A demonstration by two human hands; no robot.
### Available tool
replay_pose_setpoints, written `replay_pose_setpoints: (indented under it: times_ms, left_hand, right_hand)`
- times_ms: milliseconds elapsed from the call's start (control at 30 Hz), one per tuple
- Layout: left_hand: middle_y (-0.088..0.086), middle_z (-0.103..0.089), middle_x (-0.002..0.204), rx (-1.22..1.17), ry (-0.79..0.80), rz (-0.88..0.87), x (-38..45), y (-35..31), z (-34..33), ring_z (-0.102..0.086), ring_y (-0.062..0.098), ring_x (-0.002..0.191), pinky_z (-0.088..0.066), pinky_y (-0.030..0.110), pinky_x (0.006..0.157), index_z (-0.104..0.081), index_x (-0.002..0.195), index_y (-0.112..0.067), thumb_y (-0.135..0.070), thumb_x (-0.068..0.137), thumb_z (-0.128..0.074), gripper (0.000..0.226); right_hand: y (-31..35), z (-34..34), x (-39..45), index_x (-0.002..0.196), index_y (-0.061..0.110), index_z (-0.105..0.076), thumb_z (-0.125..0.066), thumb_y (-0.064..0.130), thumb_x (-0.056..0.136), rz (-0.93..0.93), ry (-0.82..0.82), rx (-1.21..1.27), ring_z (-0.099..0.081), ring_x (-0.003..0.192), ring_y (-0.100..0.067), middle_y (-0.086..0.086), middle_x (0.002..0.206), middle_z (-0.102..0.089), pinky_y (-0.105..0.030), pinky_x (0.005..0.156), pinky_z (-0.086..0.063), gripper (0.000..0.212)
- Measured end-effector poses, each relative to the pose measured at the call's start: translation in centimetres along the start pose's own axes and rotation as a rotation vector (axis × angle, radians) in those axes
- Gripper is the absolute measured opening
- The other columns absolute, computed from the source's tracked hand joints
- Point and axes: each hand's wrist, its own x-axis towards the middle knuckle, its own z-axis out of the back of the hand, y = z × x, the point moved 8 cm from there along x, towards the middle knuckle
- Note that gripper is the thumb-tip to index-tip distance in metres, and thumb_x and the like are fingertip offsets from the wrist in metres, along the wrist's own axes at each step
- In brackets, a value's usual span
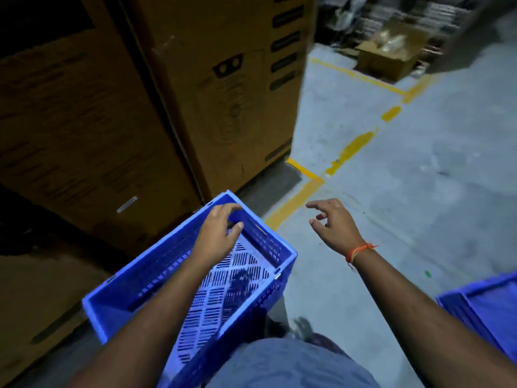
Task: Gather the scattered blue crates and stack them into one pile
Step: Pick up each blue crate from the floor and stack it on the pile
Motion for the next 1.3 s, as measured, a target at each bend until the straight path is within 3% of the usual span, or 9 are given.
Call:
replay_pose_setpoints:
  times_ms: [167, 300, 467, 667, 800, 967, 1133, 1233, 1300]
  left_hand:
    - [0.001, -0.053, 0.126, -0.02, 0.148, -0.176, -0.6, -2.9, -3.1, -0.062, 0.011, 0.097, -0.05, 0.029, 0.093, -0.056, 0.127, -0.025, -0.027, 0.092, -0.059, 0.035]
    - [0.003, -0.055, 0.121, -0.078, 0.294, -0.339, -3.4, -7.5, -7.6, -0.059, 0.004, 0.088, -0.04, 0.002, 0.083, -0.063, 0.121, -0.02, -0.015, 0.091, -0.062, 0.03]
    - [0.002, -0.055, 0.121, -0.119, 0.54, -0.529, -9.3, -14.6, -14.8, -0.063, 0.005, 0.086, -0.051, 0.016, 0.08, -0.063, 0.117, -0.024, -0.015, 0.09, -0.062, 0.029]
    - [-0.01, -0.051, 0.125, -0.127, 0.729, -0.686, -17.8, -23.8, -20.6, -0.063, 0.0, 0.084, -0.042, 0.013, 0.076, -0.06, 0.119, -0.033, -0.026, 0.093, -0.058, 0.027]
    - [-0.01, -0.05, 0.126, -0.134, 0.793, -0.741, -23.4, -27.8, -23.4, -0.063, -0.002, 0.084, -0.044, 0.016, 0.073, -0.06, 0.119, -0.035, -0.027, 0.093, -0.058, 0.027]
    - [-0.007, -0.051, 0.126, -0.122, 0.837, -0.762, -31.0, -30.5, -25.6, -0.064, 0.001, 0.084, -0.045, 0.017, 0.075, -0.06, 0.121, -0.032, -0.026, 0.093, -0.058, 0.029]
    - [-0.008, -0.049, 0.126, -0.113, 0.862, -0.77, -37.6, -32.2, -27.0, -0.064, 0.001, 0.084, -0.044, 0.016, 0.077, -0.06, 0.121, -0.031, -0.026, 0.093, -0.058, 0.029]
    - [-0.007, -0.05, 0.125, -0.089, 0.864, -0.774, -39.6, -32.7, -27.4, -0.064, 0.0, 0.081, -0.044, 0.013, 0.076, -0.06, 0.121, -0.03, -0.026, 0.092, -0.059, 0.029]
    - [-0.005, -0.051, 0.124, -0.069, 0.858, -0.795, -39.9, -33.1, -27.4, -0.064, 0.001, 0.08, -0.045, 0.016, 0.078, -0.06, 0.12, -0.03, -0.026, 0.092, -0.059, 0.028]
  right_hand:
    - [-2.5, 2.6, -10.4, 0.122, 0.029, -0.062, -0.064, 0.02, 0.085, -0.216, -0.158, 0.002, -0.066, 0.086, -0.009, 0.0, 0.116, -0.051, -0.017, 0.079, -0.044, 0.038]
    - [-4.4, 4.2, -21.3, 0.121, 0.028, -0.063, -0.064, 0.018, 0.086, -0.39, -0.306, 0.021, -0.066, 0.086, -0.007, 0.002, 0.115, -0.05, -0.025, 0.084, -0.049, 0.037]
    - [-6.5, 5.9, -35.3, 0.119, 0.029, -0.063, -0.065, 0.018, 0.084, -0.603, -0.488, 0.009, -0.066, 0.083, -0.005, 0.002, 0.111, -0.051, -0.03, 0.084, -0.053, 0.037]
    - [-7.0, 8.0, -51.0, 0.118, 0.026, -0.065, -0.063, 0.012, 0.084, -0.815, -0.692, 0.007, -0.064, 0.084, -0.009, -0.001, 0.111, -0.052, -0.026, 0.085, -0.05, 0.038]
    - [-7.2, 8.4, -58.7, 0.117, 0.026, -0.065, -0.065, 0.012, 0.084, -0.863, -0.76, -0.005, -0.058, 0.082, 0.002, 0.003, 0.106, -0.051, -0.021, 0.08, -0.043, 0.035]
    - [-7.7, 8.6, -66.8, 0.12, 0.025, -0.064, -0.064, 0.014, 0.086, -0.912, -0.759, 0.001, -0.06, 0.085, -0.005, 0.001, 0.111, -0.052, -0.007, 0.077, -0.039, 0.035]
    - [-8.3, 9.2, -72.5, 0.12, 0.027, -0.063, -0.064, 0.016, 0.086, -0.886, -0.781, 0.006, -0.061, 0.088, -0.006, 0.002, 0.114, -0.053, -0.024, 0.088, -0.047, 0.036]
    - [-8.8, 9.1, -73.8, 0.121, 0.027, -0.064, -0.064, 0.015, 0.086, -0.877, -0.784, 0.025, -0.061, 0.088, -0.005, 0.002, 0.114, -0.053, -0.025, 0.089, -0.048, 0.037]
    - [-9.0, 9.2, -73.8, 0.121, 0.027, -0.064, -0.064, 0.014, 0.086, -0.87, -0.786, 0.039, -0.061, 0.087, -0.005, 0.001, 0.113, -0.052, -0.018, 0.084, -0.045, 0.037]
